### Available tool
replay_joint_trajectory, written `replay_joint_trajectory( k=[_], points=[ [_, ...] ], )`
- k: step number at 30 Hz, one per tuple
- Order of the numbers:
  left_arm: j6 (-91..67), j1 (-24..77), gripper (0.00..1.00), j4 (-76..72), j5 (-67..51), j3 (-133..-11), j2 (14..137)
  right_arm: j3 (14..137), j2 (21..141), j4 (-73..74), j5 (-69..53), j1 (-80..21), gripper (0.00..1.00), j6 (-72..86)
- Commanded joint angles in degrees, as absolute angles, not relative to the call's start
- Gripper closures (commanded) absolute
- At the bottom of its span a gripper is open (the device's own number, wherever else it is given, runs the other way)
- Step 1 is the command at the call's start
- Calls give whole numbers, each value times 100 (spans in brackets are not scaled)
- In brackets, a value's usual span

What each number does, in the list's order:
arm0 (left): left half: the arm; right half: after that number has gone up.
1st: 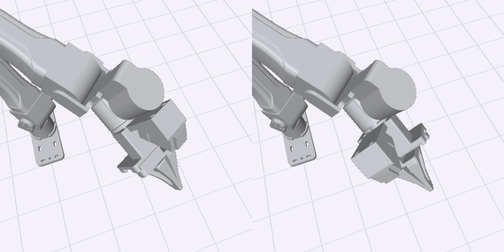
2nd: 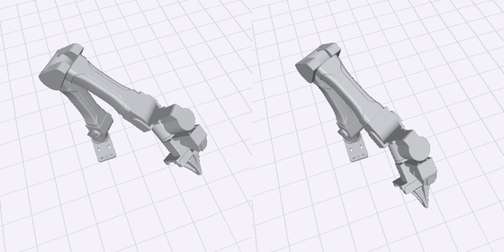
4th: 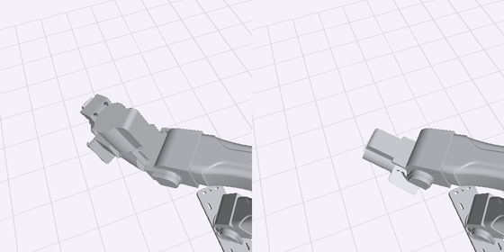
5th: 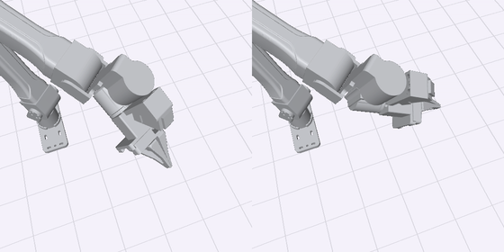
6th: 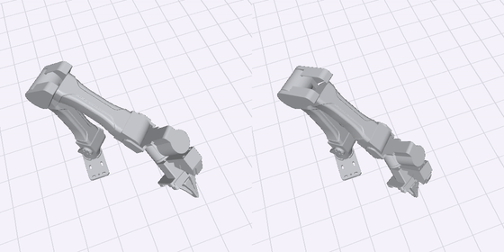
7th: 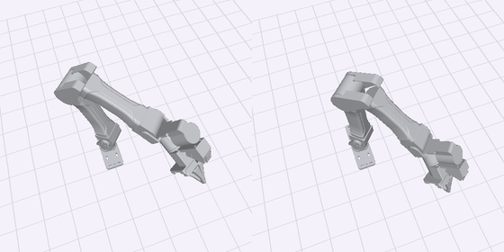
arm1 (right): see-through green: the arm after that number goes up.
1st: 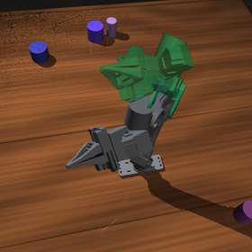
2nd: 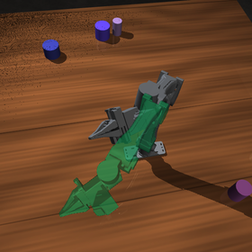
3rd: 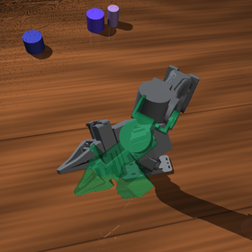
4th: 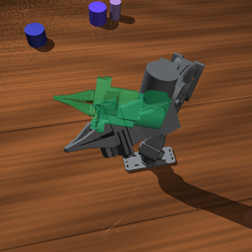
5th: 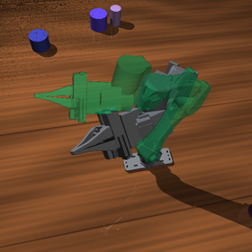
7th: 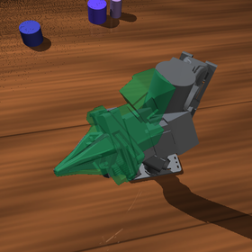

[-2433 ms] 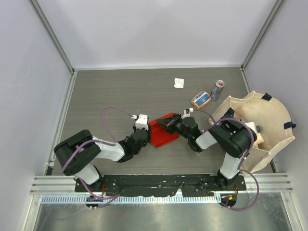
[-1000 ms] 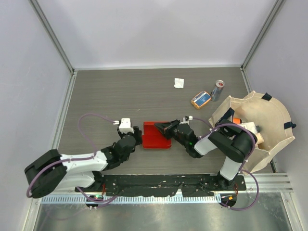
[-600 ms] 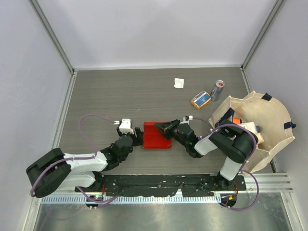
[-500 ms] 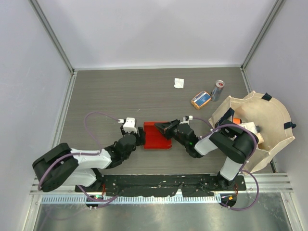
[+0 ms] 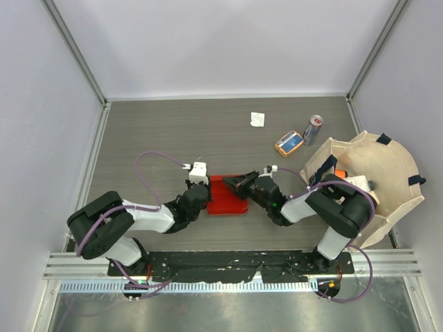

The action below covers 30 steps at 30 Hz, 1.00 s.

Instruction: Fold the paper box

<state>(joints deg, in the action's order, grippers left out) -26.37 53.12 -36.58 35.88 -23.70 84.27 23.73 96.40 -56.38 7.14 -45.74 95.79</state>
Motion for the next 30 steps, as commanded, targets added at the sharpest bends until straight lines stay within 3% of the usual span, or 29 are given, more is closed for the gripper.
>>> replay_joint_trajectory(
  k=[1,3,5,6,7,13,16,21,30],
  points=[
    [-2487,5300,80,-3762,4085,-2566,8613,2566,9466,-5265,774,-4570,88,9290],
    [-2417,5309,89,-3631,4340,-2680,8701,2628,9396,-4959,712,-4570,82,9097],
    [-2417,5309,99,-3481,4842,-2751,8771,2794,9125,-4442,502,-4544,54,8800],
    [-2408,5309,100,-3402,4930,-2794,8780,2917,8958,-3516,466,-4518,42,8154],
    [-2339,5309,100,-3384,5000,-2804,8745,3135,8817,-3054,466,-4509,35,7739],
    [-2268,5309,100,-3366,4939,-2602,8429,3523,7341,-118,580,-4255,32,4315],
    [-2101,5309,100,-3340,4948,-2479,8192,3891,6804,912,116,-3859,32,3370],
    [-1768,5317,100,-3954,5001,-2110,8051,5244,7136,1977,123,-3727,35,3164],
    [-1450,5317,100,-4843,4957,-1881,8148,6204,8323,1802,237,-4367,51,3621]
  ],
)
